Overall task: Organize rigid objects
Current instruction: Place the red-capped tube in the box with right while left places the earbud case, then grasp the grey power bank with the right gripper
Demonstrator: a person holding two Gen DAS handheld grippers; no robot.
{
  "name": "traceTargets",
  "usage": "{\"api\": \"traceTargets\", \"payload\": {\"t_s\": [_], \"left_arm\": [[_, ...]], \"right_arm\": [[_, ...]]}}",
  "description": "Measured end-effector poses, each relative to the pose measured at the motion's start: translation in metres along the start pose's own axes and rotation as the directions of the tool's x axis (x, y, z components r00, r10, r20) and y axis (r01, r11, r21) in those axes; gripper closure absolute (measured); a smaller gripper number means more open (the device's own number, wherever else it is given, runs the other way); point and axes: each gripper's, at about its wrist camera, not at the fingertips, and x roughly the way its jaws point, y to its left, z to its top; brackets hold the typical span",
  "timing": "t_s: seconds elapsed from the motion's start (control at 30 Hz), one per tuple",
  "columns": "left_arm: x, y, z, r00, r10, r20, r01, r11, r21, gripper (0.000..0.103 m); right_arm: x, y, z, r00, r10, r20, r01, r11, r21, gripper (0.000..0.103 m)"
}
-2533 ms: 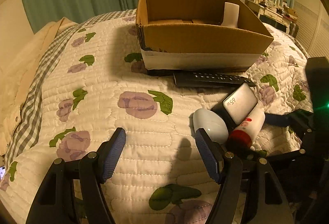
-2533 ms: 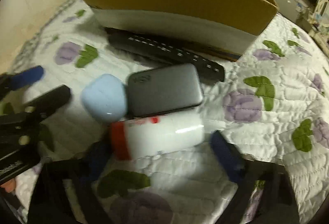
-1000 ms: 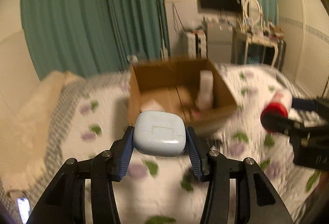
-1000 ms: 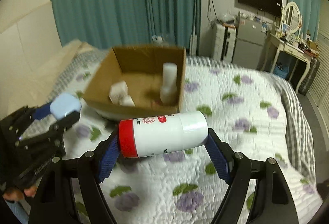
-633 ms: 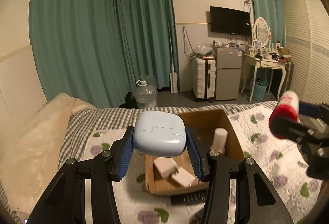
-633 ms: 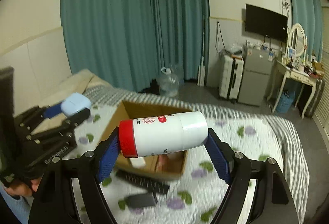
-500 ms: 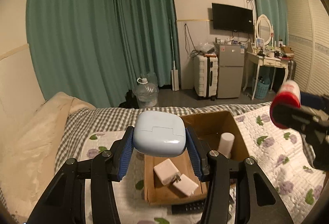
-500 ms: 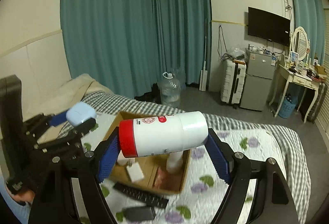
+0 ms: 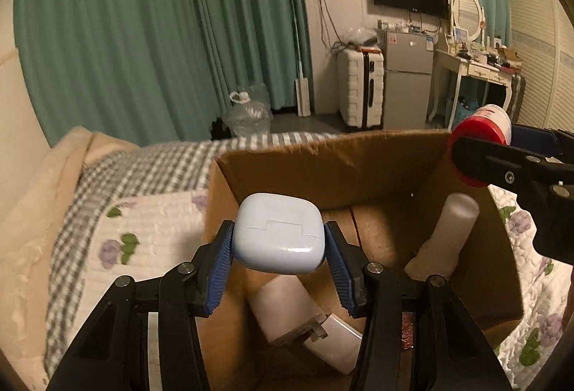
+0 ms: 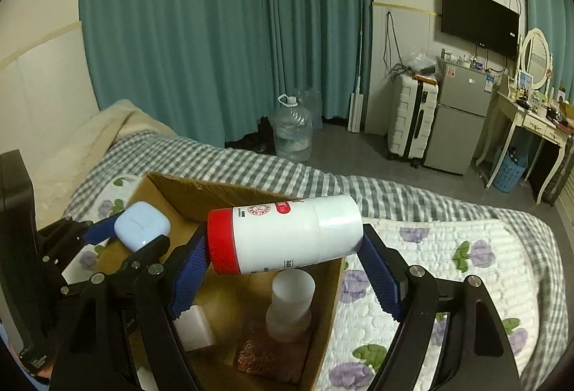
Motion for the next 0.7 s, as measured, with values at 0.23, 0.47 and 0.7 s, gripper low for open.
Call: {"api": "traceTargets", "payload": {"t_s": [0.23, 0.47, 0.7], "left_arm": [[-0.014, -0.006, -0.004, 0.999, 0.025, 0.032, -0.026, 0.999, 0.031, 0.035], [-0.041, 0.002, 0.001, 0.999, 0.048, 0.003, -0.048, 0.999, -0.011, 0.035], [-0.065, 0.017, -0.009, 0.993, 0.089, -0.077, -0.093, 0.994, -0.056, 0.035]], "right_arm": [[-0.009, -0.008, -0.001, 0.998, -0.038, 0.043, 0.036, 0.999, 0.039, 0.007], [-0.049, -0.006, 0.002, 0.995, -0.085, 0.052, 0.083, 0.995, 0.046, 0.007], [-0.087, 0.002, -0.009, 0.993, -0.119, 0.019, 0.118, 0.992, 0.051, 0.007]]}}
